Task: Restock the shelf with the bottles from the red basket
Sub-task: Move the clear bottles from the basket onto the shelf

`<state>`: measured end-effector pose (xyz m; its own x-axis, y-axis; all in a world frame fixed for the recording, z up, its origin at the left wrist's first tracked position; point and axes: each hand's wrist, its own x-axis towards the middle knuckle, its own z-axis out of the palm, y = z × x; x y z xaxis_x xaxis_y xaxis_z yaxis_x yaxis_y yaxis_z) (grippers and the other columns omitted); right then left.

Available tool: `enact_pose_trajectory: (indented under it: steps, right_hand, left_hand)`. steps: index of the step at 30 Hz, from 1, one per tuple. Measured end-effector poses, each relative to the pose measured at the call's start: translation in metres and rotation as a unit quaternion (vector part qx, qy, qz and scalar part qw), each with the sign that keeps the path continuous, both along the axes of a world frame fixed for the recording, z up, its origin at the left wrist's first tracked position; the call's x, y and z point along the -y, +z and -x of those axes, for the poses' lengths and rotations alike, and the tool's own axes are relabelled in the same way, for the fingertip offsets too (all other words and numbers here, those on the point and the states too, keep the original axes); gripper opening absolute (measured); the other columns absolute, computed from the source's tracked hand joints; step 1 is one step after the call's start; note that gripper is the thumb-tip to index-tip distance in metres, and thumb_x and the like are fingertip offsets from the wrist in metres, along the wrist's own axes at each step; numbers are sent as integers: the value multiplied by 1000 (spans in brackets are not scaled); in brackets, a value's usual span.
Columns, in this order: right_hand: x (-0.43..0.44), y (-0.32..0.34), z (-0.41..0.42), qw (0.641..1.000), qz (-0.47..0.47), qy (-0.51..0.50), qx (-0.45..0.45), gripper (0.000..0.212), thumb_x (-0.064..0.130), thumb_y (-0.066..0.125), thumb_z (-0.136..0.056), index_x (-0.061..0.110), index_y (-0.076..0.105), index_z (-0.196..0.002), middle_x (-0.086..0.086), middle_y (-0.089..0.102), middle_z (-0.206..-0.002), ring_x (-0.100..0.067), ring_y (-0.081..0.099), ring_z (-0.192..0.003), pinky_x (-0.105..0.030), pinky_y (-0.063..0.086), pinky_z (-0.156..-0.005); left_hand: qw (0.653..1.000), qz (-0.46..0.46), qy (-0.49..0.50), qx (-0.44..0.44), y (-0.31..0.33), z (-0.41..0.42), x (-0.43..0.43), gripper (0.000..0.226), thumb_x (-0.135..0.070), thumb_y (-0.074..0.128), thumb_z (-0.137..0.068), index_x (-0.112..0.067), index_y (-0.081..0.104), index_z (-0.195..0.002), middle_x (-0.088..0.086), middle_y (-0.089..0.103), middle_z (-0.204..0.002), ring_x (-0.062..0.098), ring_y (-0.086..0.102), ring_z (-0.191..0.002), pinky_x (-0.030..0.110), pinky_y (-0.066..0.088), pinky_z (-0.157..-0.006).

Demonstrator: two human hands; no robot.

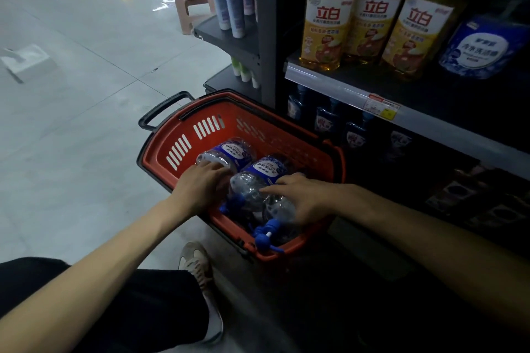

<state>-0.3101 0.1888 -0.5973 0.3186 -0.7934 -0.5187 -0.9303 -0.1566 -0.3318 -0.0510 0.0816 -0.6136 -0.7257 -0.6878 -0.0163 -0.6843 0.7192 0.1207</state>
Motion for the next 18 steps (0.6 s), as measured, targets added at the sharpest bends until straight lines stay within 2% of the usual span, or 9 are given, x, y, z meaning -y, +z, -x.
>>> enact_pose_trajectory:
  steps: [2,4,8,13,16,18]
  right_hand:
    - [3,7,-2,998,-11,43,-52,87,38,71,-89,52,14,-154,-4,27,-158,-28,23,-146,-45,35,-112]
    - [5,9,-4,990,17,89,-105,93,23,72,-87,47,14,-156,-6,31,-156,-29,29,-144,-41,35,-110]
    - [9,-5,-6,975,104,149,-125,90,15,73,-84,40,22,-154,1,44,-150,-24,40,-139,-45,41,-109]
    - [13,-7,2,972,141,159,-99,81,12,70,-87,40,30,-151,5,55,-137,-20,53,-125,-40,50,-95]
    - [12,-5,10,981,138,125,-46,76,11,69,-88,40,35,-150,8,54,-141,-17,50,-128,-29,47,-83]
    - [11,-2,16,985,137,102,-6,76,13,72,-87,37,37,-151,9,52,-144,-15,47,-132,-31,50,-86]
  left_hand:
    - [1000,-2,-6,-9,-3,2,-1,38,-33,62,-98,-23,65,-134,3,68,-128,23,62,-115,36,55,-85]
    - [1000,-5,-13,-4,-7,2,-2,39,-35,62,-97,-25,63,-135,0,66,-131,21,60,-117,35,54,-87]
    - [1000,-2,-14,4,-14,3,0,42,-35,66,-95,-28,62,-136,-2,63,-136,21,57,-125,41,50,-97]
    - [1000,5,-16,0,-19,9,1,40,-38,65,-95,-31,62,-134,-3,63,-135,19,56,-126,41,50,-100]
    - [1000,4,-19,-7,-20,11,0,40,-37,63,-95,-30,61,-135,-3,63,-136,19,55,-127,41,48,-102]
    - [1000,-1,-18,-15,-20,11,0,40,-36,63,-95,-30,62,-135,-3,64,-136,19,56,-126,42,48,-102]
